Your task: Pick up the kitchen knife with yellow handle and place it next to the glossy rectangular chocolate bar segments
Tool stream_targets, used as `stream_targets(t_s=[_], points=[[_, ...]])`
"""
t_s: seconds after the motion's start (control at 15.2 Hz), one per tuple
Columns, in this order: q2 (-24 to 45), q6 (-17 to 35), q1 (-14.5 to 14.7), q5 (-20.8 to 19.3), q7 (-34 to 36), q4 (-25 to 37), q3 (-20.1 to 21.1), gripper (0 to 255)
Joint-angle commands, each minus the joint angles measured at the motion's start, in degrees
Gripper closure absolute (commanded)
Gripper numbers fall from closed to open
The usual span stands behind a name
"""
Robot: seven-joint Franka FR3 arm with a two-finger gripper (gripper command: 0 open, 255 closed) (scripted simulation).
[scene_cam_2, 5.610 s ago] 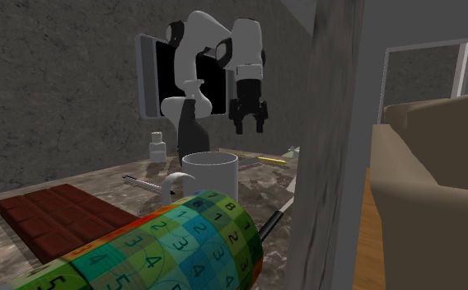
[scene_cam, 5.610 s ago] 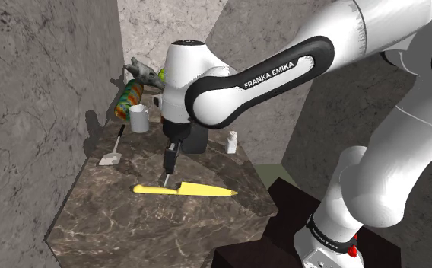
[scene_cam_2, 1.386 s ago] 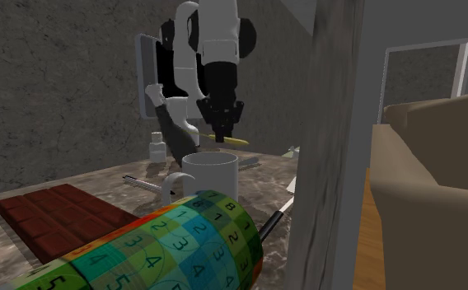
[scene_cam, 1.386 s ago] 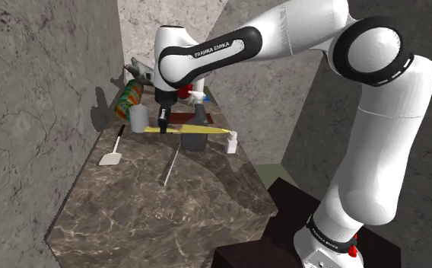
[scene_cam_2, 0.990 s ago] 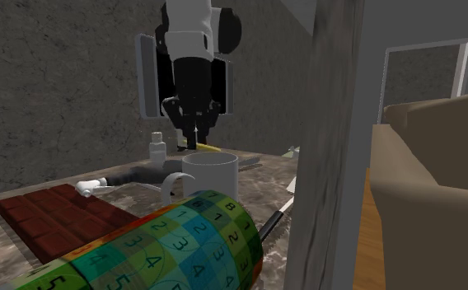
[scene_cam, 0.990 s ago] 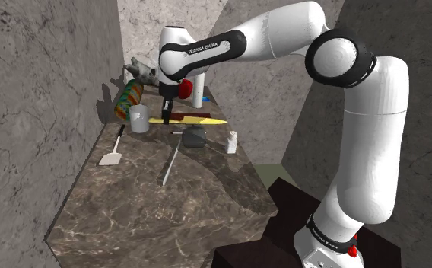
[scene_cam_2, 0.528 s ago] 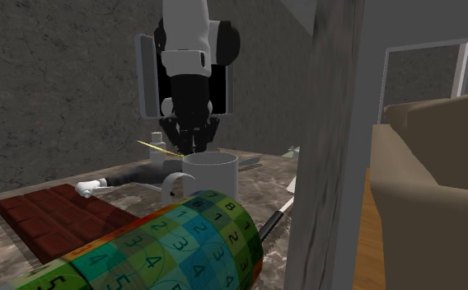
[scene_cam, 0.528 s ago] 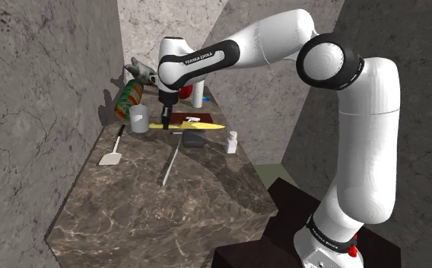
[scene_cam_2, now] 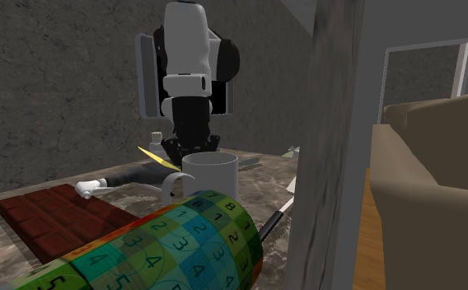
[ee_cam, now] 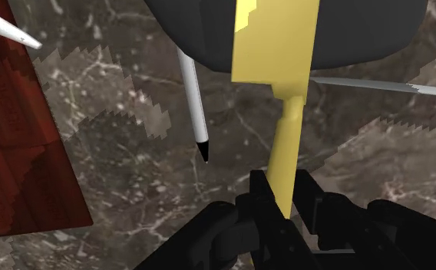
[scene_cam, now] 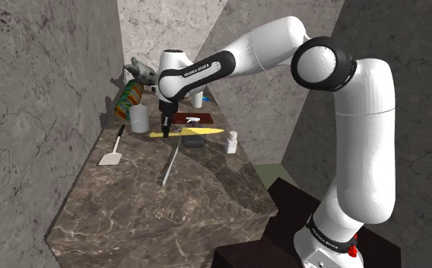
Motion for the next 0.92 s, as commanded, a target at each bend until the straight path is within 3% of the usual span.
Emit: stream_targets(t_s=[0.0,0.4,0.46,0.86], points=[[0.15,0.44,0.0,-0.02,0.0,-0.27,-0.01,255],[0.15,0.43,0.0,-0.02,0.0,-0.26,-0.01,255],[0.15,0.43,0.0,-0.02,0.0,-0.26,-0.01,0],[-0.88,-1.01,-0.08,0.13,-0.09,0.16,0.06,0]])
